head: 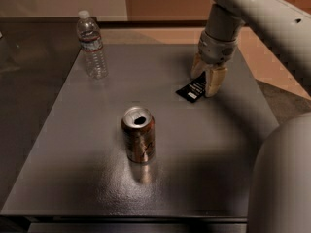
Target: Move rxbar chocolate near orange can
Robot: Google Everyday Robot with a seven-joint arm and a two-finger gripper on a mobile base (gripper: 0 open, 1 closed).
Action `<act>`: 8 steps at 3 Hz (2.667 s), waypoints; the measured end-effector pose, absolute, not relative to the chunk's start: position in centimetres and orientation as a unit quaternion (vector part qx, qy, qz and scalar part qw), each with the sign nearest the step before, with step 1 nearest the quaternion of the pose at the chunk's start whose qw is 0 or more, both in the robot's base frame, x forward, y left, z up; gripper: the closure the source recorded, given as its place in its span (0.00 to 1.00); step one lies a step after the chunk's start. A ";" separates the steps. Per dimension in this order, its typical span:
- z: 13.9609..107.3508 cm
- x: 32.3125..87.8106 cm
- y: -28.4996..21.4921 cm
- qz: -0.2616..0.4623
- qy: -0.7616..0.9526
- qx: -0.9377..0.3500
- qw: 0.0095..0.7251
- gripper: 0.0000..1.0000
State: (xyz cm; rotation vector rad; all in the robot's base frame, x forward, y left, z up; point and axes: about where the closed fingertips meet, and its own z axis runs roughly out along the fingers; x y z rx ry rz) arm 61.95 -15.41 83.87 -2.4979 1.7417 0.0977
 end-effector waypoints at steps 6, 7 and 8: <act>89.7 53.7 -14.4 0.076 0.613 -0.778 0.113 0.83; 89.4 52.5 -15.5 0.090 0.649 -0.747 0.112 0.59; 88.9 52.1 -16.7 0.100 0.675 -0.722 0.118 0.36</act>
Offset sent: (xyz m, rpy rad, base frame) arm -0.0264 -0.0070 0.0224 0.0427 0.0455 -0.0079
